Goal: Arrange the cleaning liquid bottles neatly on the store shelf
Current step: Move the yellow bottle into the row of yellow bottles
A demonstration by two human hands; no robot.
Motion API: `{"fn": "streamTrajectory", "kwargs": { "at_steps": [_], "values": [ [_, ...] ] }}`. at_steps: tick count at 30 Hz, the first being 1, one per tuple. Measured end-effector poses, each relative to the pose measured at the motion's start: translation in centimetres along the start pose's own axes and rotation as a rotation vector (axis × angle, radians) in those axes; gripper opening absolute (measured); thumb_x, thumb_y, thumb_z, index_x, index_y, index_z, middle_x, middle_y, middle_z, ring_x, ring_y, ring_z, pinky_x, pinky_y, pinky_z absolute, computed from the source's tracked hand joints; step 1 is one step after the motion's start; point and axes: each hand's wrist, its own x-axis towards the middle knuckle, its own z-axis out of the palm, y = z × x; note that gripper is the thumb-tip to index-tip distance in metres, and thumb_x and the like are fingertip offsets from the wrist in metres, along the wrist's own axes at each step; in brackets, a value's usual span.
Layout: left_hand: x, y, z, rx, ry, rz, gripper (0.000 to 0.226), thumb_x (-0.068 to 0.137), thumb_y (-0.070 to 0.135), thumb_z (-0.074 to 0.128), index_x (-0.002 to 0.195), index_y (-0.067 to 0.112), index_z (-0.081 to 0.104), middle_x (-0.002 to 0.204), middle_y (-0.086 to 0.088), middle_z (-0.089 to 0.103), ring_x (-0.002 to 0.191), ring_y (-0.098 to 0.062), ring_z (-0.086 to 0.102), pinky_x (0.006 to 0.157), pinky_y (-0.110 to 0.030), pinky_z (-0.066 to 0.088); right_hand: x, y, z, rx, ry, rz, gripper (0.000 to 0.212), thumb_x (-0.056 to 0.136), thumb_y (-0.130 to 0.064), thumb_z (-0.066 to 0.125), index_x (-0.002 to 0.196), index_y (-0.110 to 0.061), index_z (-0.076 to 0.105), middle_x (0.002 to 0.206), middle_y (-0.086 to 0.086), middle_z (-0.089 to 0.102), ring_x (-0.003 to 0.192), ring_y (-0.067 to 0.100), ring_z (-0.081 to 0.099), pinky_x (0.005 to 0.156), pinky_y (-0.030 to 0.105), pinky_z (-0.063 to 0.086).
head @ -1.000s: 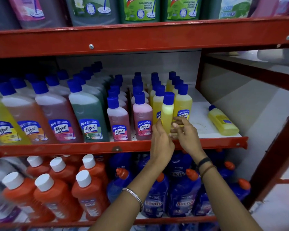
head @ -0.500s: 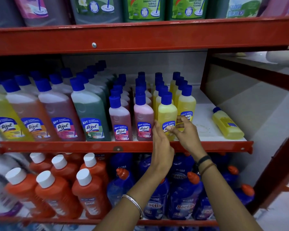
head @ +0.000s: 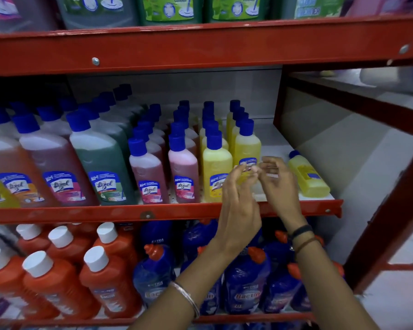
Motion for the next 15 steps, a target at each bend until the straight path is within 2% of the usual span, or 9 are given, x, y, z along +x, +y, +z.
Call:
{"fn": "streamTrajectory", "kwargs": {
  "at_steps": [3,5,7,11,13,15],
  "values": [
    [2.3,1.3,3.0,-0.093,-0.143,-0.016,0.038,0.079,-0.01,0.047,0.116,0.001,0.05,0.125,-0.018,0.048,0.119,-0.024,0.041,0.105,-0.031,0.035,2.1,1.7,-3.1,-0.363,0.149,0.025,0.03,0.087,-0.015,0.058,0.114,-0.003,0.058,0.115,0.017,0.062,0.105,0.032,0.059,0.088,0.033,0.045],
    [3.9,1.2,5.7,-0.173,-0.301,-0.177,0.038,0.08,-0.009,0.045,0.117,-0.001,0.047,0.12,-0.02,0.052,0.113,-0.028,0.047,0.099,-0.033,0.039,3.2,2.9,-4.6,-0.682,0.185,0.154,0.034,0.088,-0.012,0.05,0.118,0.002,0.055,0.121,0.026,0.056,0.11,0.042,0.053,0.092,0.043,0.042],
    [5.5,0.8,8.3,-0.233,-0.45,-0.388,0.033,0.085,-0.006,0.042,0.117,-0.006,0.048,0.12,-0.022,0.055,0.112,-0.032,0.055,0.093,-0.031,0.042,3.7,4.2,-5.6,-0.837,0.129,0.317,0.035,0.089,-0.012,0.046,0.117,0.007,0.051,0.122,0.031,0.053,0.111,0.045,0.051,0.091,0.046,0.043],
    [7.3,1.3,11.0,-0.23,-0.654,-0.588,0.032,0.09,0.004,0.043,0.119,-0.007,0.046,0.12,-0.03,0.058,0.112,-0.04,0.056,0.091,-0.038,0.046,4.3,5.1,-6.5,-0.781,-0.007,0.442,0.035,0.089,-0.018,0.045,0.11,0.01,0.054,0.117,0.033,0.06,0.11,0.044,0.057,0.088,0.042,0.046],
    [7.6,1.5,11.7,-0.227,-0.656,-0.632,0.033,0.088,0.01,0.046,0.118,-0.003,0.046,0.121,-0.03,0.058,0.114,-0.04,0.055,0.091,-0.039,0.046,4.8,5.0,-7.2,-0.671,-0.055,0.479,0.029,0.085,-0.016,0.051,0.098,0.007,0.061,0.111,0.032,0.063,0.106,0.043,0.059,0.083,0.038,0.046],
    [7.4,1.3,12.0,-0.244,-0.641,-0.667,0.028,0.085,0.017,0.05,0.108,0.001,0.052,0.128,-0.024,0.056,0.116,-0.035,0.055,0.089,-0.034,0.045,5.3,4.9,-8.1,-0.505,-0.08,0.558,0.013,0.082,-0.014,0.054,0.078,-0.001,0.058,0.102,0.026,0.066,0.098,0.038,0.062,0.074,0.033,0.045]
  ]
}}
